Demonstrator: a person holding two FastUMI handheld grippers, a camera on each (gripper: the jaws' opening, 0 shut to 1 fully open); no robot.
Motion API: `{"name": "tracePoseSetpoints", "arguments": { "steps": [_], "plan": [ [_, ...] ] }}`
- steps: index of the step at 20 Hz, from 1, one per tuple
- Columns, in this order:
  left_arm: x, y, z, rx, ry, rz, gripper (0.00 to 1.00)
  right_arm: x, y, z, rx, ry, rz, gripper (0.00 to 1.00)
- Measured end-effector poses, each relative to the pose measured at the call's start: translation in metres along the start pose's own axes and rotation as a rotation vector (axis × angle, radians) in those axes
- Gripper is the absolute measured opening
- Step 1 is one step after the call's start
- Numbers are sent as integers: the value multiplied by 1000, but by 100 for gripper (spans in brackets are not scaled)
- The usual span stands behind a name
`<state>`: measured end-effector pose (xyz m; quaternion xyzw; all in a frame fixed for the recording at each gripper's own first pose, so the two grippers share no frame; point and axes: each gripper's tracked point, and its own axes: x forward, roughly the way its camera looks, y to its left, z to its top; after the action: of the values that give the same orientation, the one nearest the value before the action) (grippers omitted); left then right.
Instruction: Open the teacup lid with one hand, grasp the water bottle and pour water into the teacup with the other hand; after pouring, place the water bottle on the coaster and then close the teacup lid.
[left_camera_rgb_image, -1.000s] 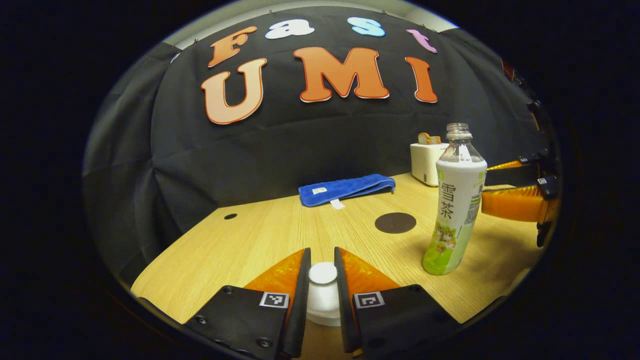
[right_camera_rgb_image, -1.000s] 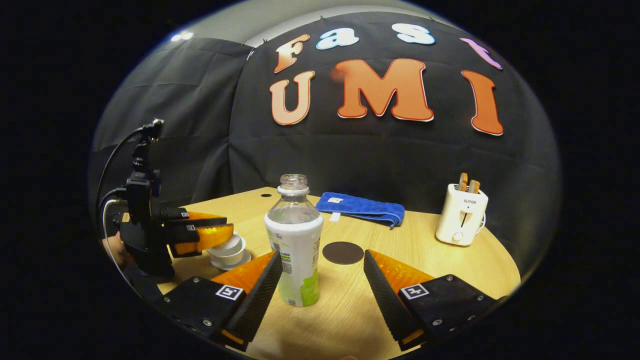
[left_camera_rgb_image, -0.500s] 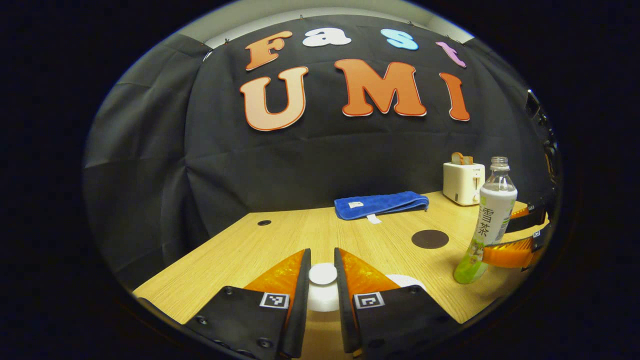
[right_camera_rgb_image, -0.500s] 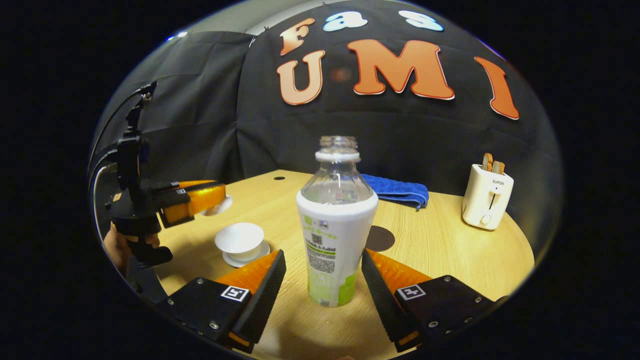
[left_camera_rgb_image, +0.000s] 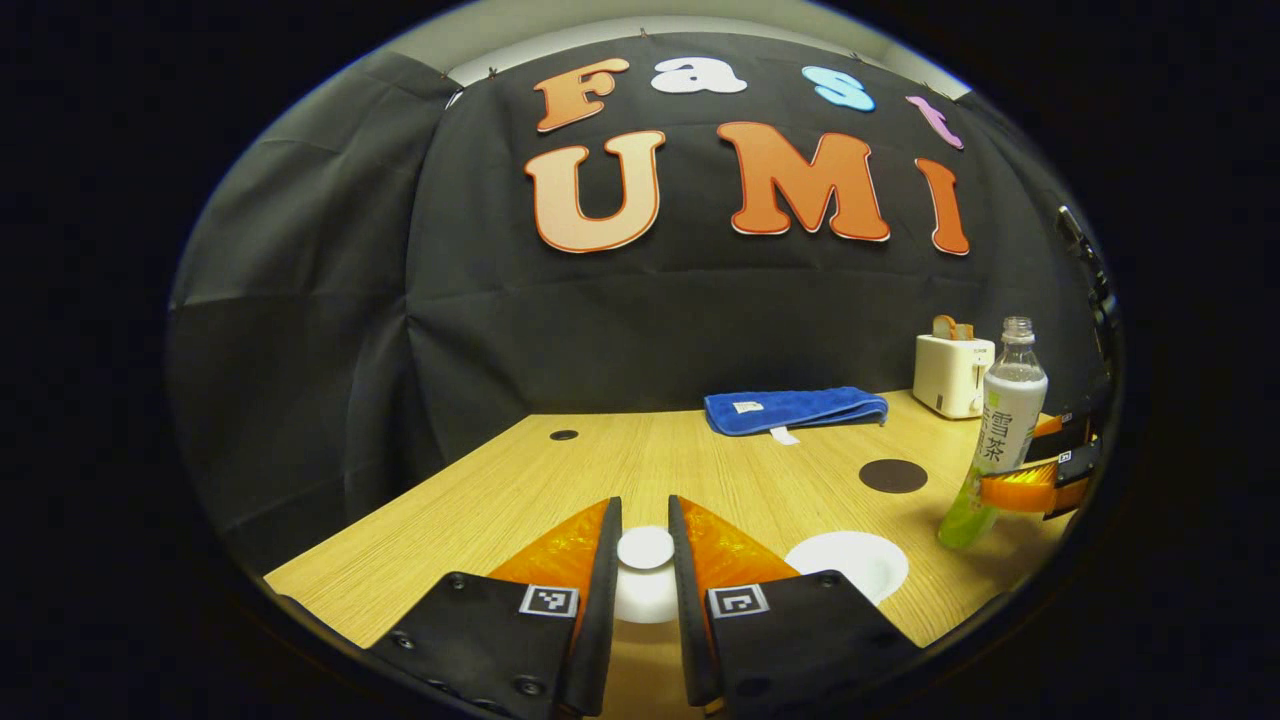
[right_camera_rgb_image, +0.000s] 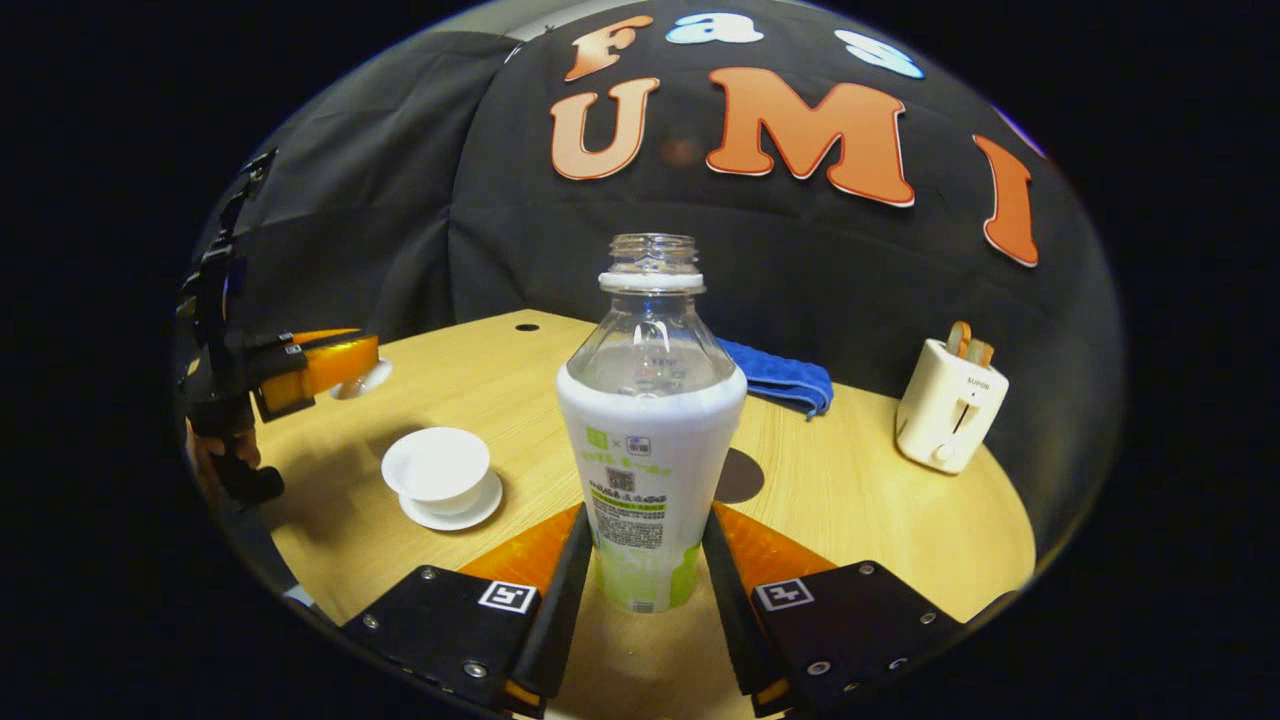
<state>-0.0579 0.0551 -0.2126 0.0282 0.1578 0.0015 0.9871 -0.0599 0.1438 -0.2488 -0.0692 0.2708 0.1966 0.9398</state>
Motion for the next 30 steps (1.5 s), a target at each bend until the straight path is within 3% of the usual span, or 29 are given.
{"name": "tracePoseSetpoints", "arguments": {
  "steps": [2, 3, 8, 12, 19, 30],
  "plan": [
    [-2, 11, -1, -9, 1, 14, 33, 2, -8, 3, -115, 3, -57, 60],
    [-3, 15, -2, -10, 3, 19, 33, 3, -13, 6, -199, 3, -95, 64],
    [-8, 28, -5, -11, 3, 37, 33, 6, -28, 20, -449, -17, -205, 64],
    [-11, 37, -8, -19, 5, 51, 31, 15, -37, 31, -721, -48, -321, 64],
    [-15, 50, -18, -28, 19, 67, 33, 22, -34, 44, -1054, -108, -402, 64],
    [-18, 63, -27, -43, 31, 81, 33, 22, -32, 51, -1343, -204, -442, 63]
  ]
}}
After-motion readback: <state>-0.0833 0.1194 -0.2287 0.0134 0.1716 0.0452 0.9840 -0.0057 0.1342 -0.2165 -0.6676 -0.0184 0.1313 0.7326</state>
